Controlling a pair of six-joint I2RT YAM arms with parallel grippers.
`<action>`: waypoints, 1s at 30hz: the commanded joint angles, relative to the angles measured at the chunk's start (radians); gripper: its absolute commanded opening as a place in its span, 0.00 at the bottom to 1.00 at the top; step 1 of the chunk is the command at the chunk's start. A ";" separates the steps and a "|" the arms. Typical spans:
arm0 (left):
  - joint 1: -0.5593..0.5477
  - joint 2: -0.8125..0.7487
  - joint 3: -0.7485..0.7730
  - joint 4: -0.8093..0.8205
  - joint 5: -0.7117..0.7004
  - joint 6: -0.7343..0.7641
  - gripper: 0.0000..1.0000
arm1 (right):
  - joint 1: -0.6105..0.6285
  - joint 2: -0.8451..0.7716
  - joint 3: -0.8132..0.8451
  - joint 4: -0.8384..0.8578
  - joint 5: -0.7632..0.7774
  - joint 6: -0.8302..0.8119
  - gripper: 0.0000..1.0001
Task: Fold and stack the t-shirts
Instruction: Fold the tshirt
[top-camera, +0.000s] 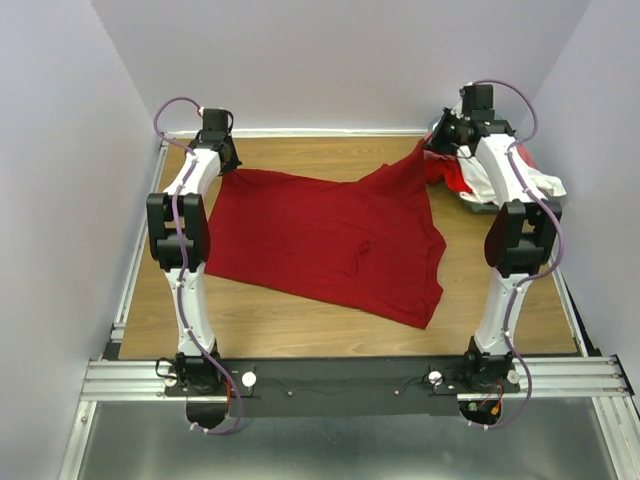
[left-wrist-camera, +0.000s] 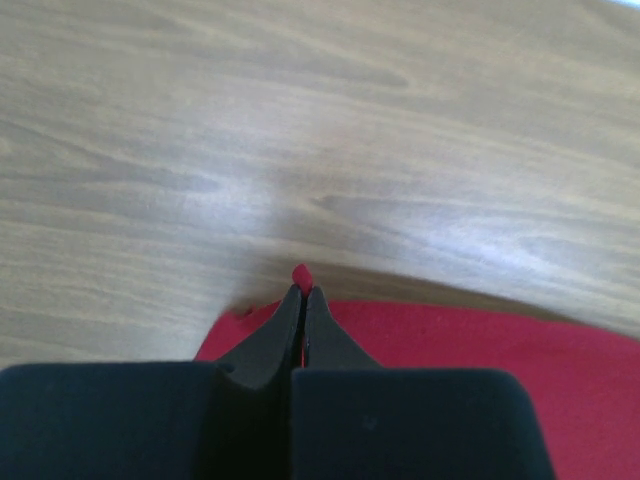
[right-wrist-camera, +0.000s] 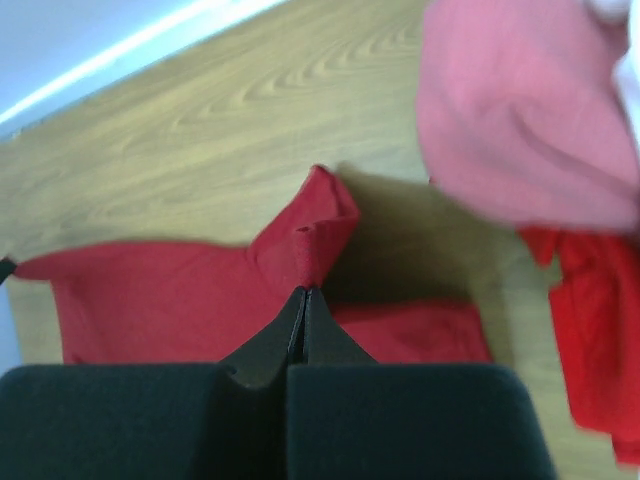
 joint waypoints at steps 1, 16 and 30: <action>0.004 -0.065 -0.062 0.048 0.024 0.036 0.00 | 0.010 -0.179 -0.164 0.006 -0.069 -0.024 0.01; 0.004 -0.180 -0.263 0.101 -0.137 0.092 0.00 | 0.085 -0.671 -0.832 0.046 -0.039 0.019 0.01; 0.004 -0.307 -0.462 0.130 -0.200 0.079 0.00 | 0.100 -0.951 -1.148 0.044 -0.043 0.097 0.01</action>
